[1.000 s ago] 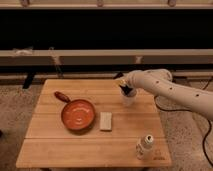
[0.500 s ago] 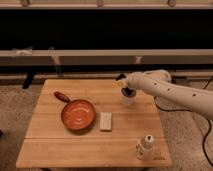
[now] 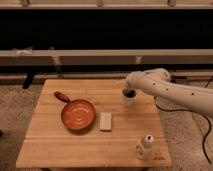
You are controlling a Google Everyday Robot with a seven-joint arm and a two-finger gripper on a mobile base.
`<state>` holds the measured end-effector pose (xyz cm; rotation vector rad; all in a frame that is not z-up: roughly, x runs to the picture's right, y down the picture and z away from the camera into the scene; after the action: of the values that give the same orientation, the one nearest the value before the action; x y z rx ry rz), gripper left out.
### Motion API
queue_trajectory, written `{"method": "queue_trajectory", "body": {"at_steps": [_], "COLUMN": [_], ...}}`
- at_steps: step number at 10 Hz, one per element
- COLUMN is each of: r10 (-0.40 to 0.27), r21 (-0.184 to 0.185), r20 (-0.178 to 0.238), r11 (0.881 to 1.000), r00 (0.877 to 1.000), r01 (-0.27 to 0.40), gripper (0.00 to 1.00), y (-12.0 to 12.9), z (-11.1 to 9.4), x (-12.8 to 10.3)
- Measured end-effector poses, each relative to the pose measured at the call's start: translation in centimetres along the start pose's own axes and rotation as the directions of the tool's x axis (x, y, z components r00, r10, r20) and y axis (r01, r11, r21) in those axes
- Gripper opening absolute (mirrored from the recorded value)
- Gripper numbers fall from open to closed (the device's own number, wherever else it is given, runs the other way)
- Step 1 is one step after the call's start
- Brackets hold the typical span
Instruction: Place the eraser in the ceramic cup
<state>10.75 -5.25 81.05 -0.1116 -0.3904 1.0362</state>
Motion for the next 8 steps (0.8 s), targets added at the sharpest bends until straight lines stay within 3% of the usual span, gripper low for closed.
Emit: {"method": "queue_trajectory", "body": {"at_steps": [2, 3, 5, 7, 8], "r10": [-0.054, -0.099, -0.214, -0.324, -0.357], "r21": [-0.033, -0.078, -0.191, -0.304, -0.339], "r20": [-0.012, -0.03, -0.071, -0.097, -0.102], "r11": [0.998, 0.992, 0.962, 0.91, 0.89], "r00": [0.998, 0.995, 0.974, 0.941, 0.928], "r01": [0.053, 0.096, 0.197, 0.282, 0.305], "gripper": [0.8, 0.8, 0.8, 0.8, 0.8], "y": [0.4, 0.7, 2.5, 5.0, 5.6], "z": [-0.2, 0.2, 1.8, 3.2, 3.5], "x": [-1.1, -2.0, -4.3, -6.4, -6.9]}}
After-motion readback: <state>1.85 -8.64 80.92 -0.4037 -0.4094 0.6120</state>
